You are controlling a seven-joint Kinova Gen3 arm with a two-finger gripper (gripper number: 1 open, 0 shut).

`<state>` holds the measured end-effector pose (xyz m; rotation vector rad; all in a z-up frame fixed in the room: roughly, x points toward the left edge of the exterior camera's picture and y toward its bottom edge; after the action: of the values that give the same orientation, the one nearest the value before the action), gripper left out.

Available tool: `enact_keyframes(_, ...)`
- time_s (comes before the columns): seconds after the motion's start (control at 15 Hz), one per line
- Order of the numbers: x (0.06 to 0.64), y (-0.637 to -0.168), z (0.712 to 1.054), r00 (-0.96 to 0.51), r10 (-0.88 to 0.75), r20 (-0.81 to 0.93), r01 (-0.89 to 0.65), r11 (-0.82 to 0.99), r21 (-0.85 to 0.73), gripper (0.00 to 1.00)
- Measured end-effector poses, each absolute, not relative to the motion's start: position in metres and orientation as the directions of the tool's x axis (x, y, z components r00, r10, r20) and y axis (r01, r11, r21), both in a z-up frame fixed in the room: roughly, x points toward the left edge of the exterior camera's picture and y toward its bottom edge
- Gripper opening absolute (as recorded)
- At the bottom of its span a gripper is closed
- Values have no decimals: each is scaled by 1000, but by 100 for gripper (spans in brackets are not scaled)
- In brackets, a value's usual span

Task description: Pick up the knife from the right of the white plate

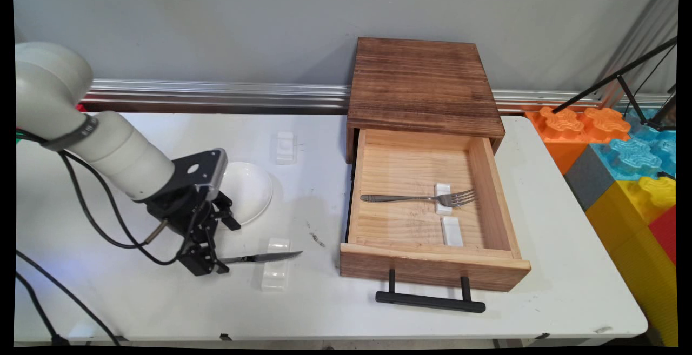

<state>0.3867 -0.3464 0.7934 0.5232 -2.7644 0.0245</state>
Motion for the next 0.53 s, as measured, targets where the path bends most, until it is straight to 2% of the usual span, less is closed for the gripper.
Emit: enact_keyframes(0.53,371,-349,778,-884,-347,313,-356,934,30,100)
